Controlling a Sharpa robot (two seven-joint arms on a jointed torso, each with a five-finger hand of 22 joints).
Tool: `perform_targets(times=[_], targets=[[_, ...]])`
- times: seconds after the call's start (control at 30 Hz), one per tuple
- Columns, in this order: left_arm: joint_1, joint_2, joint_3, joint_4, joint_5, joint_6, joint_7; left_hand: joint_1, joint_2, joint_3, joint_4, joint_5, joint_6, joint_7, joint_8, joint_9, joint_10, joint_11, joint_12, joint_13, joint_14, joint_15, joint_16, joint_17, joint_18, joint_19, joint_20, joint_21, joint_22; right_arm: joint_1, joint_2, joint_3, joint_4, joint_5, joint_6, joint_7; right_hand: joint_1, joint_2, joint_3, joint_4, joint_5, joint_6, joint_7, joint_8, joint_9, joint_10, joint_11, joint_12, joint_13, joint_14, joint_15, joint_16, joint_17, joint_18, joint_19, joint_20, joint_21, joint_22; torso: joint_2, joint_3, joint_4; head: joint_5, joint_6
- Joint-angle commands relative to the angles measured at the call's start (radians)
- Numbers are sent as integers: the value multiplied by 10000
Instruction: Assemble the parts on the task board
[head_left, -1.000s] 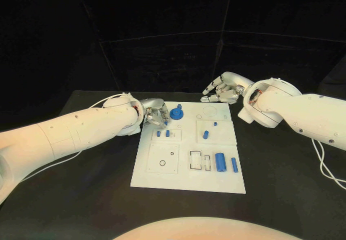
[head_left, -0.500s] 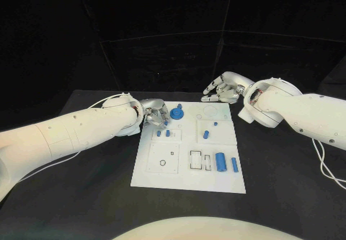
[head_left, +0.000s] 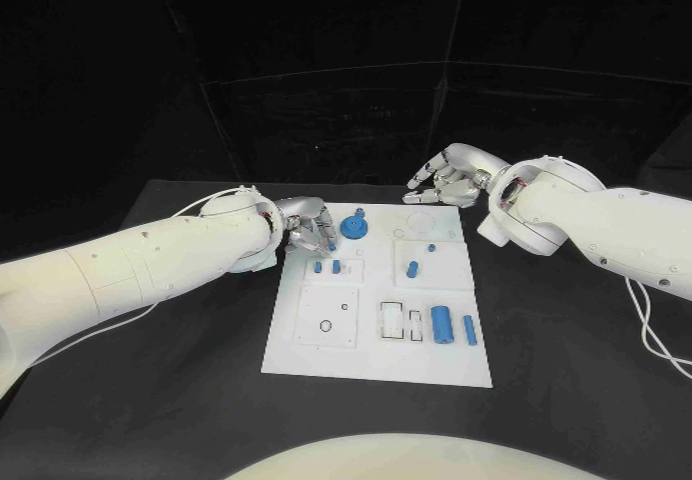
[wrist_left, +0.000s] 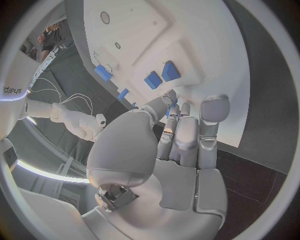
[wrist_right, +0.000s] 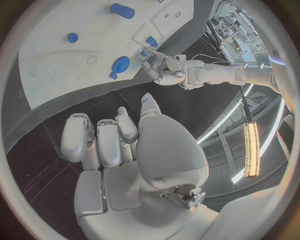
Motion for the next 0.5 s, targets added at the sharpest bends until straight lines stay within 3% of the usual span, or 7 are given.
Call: perform_targets(times=[0.03, 0.37, 0.43, 0.5], targets=[[9, 5, 4, -3, -22, -127, 20, 38, -41, -11, -62, 60, -154, 3, -94, -27, -150, 9, -65, -13, 18, 86, -18, -34, -150, -50, 62, -60, -43, 19, 3, 6, 3, 9, 3, 89, 9, 63, -64, 22, 53, -72, -9, 68, -12, -66, -31, -68, -9, 294, -60, -31, -9, 114, -44, 13, -52, -8, -6, 6, -9, 1, 9], [9, -31, 6, -106, 28, -364, 71, 93, -19, -55, -119, 59, -497, 9, -317, -35, -552, 45, -127, 0, -2, 119, 0, -105, -121, -100, 103, -165, -162, 19, -10, 6, -66, 9, 12, 33, 21, 71, -69, 20, 55, -79, -8, 69, -13, -156, -31, -196, -132, 280, -59, -74, -67, 127, -83, 12, -88, -66, -2, 2, 0, -9, 31], [9, -82, 9, -123, 71, -467, 112, 102, 4, -46, -118, 60, -505, 12, -324, -32, -549, 45, -115, 4, -1, 119, 8, -99, -120, -100, 104, -164, -160, 19, -14, 6, -120, -32, 48, -5, 202, 144, -22, -62, 68, -84, -14, 80, -13, -580, -42, -806, -702, 249, -67, -167, -170, 149, -151, 7, -160, -168, -2, 0, -2, -9, 36], [10, -170, 14, -111, 197, -625, 189, 113, 51, -28, -113, 60, -491, 26, -322, -21, -501, 44, -68, 19, 2, 119, 21, -94, -118, -99, 106, -163, -158, 19, -22, 6, -184, -214, 72, -37, 834, 318, 209, -388, 37, -1, -58, 146, 2, -1745, -97, -2627, -2348, 143, -115, -488, -540, 225, -377, -29, -396, -508, -6, -1, -3, -17, 42]])
